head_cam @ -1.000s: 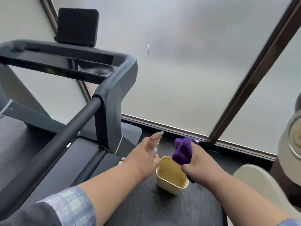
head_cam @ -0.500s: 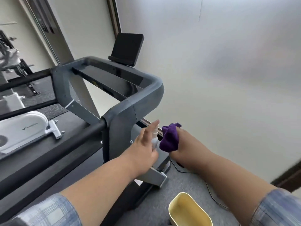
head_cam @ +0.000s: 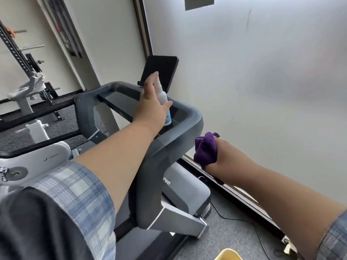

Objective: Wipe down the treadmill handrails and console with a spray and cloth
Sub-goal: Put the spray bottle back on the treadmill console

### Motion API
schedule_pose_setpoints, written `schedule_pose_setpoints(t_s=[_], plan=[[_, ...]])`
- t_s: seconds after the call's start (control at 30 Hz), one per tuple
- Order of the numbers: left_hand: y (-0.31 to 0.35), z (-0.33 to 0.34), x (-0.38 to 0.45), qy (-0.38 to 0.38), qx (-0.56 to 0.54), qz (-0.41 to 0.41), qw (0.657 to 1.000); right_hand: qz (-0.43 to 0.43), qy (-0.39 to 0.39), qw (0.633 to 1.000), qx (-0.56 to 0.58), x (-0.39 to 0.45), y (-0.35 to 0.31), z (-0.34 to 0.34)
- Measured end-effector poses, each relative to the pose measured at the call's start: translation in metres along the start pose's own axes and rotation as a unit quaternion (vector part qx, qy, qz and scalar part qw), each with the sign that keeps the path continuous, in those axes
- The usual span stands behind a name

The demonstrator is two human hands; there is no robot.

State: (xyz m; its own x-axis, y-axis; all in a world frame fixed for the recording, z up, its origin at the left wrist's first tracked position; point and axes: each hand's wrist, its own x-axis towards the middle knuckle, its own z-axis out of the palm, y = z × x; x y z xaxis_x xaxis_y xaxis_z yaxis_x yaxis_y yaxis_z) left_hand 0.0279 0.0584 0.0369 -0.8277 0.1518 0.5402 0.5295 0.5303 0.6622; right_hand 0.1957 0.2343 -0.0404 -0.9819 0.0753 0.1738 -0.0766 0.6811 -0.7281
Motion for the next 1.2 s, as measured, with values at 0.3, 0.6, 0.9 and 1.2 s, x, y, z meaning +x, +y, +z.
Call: schedule_pose_setpoints(t_s=[0.3, 0.6, 0.9, 1.2], plan=[[-0.055, 0.037, 0.054, -0.042, 0.021, -0.026, 0.999, 0.021, 0.039, 0.999, -0.027, 0.038, -0.001, 0.008], [-0.088, 0.062, 0.052, -0.090, 0.013, -0.017, 0.996, 0.046, 0.037, 0.998, -0.019, 0.054, -0.003, 0.023], [-0.097, 0.066, 0.050, -0.087, -0.030, -0.022, 0.995, 0.068, 0.051, 0.996, -0.024, 0.051, 0.002, 0.018], [-0.043, 0.030, 0.017, 0.039, -0.068, 0.021, 0.997, 0.127, 0.048, 0.980, 0.147, 0.035, 0.000, 0.010]])
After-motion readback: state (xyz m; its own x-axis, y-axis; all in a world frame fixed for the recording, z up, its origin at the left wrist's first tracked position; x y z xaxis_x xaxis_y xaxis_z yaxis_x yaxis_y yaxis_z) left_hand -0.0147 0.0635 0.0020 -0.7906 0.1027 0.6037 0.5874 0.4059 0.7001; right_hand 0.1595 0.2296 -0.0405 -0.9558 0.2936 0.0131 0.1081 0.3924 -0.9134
